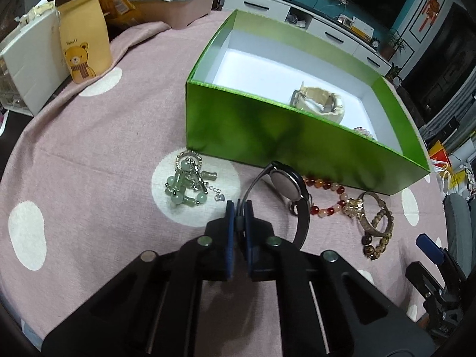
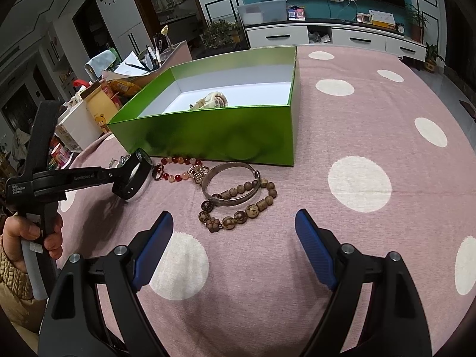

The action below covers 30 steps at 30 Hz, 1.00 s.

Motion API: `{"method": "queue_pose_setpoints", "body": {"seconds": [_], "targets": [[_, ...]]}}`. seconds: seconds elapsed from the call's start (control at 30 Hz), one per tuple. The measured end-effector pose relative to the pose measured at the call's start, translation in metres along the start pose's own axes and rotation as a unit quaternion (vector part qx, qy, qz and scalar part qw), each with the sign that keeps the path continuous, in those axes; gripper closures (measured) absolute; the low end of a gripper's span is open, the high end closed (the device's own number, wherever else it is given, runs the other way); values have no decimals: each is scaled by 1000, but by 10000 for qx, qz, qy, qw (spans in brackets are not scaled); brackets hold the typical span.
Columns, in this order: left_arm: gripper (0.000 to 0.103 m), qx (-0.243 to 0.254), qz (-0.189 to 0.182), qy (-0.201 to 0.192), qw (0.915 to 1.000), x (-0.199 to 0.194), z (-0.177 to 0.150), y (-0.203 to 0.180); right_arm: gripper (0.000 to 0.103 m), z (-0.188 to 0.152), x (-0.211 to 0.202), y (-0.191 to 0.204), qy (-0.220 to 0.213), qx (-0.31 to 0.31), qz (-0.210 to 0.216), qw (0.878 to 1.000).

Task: Organize jewelry
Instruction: 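Grasp the black-strap watch with the left tool, then grasp the silver bangle with the right tool while the left tool holds the black watch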

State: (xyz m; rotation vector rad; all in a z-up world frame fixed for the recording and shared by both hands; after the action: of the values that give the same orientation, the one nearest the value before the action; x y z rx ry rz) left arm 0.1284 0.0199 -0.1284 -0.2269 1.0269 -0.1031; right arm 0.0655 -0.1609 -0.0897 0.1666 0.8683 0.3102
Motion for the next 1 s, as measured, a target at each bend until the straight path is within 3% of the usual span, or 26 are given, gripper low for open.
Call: {"method": "queue_pose_setpoints", "body": {"seconds": [0.4, 0.57, 0.83, 1.0], "targets": [[97, 257, -145, -395, 9988, -41, 2, -9, 19, 3, -6, -3, -60, 54, 76, 9999], [97, 250, -182, -396, 9987, -46, -2, -4, 22, 4, 3, 18, -3, -346, 227, 9991], [97, 227, -287, -350, 9987, -45, -5, -4, 54, 13, 41, 42, 304, -957, 259, 9946], [97, 245, -367, -350, 9984, -45, -5, -7, 67, 15, 58, 37, 487, -1108, 73, 9926]]}}
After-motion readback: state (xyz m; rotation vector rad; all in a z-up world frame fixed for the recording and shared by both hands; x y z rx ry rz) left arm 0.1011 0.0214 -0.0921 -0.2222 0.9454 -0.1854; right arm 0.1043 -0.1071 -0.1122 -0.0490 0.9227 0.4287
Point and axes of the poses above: each gripper's, at about its wrist camera, not at the fingertips, and x roughly the way its jaws point, y to its left, z to its top, the point moved 10 cm from there along x, roughly the way its jaws point, and after that the axes turned 1 degree about -z, right-handed, at the moved point
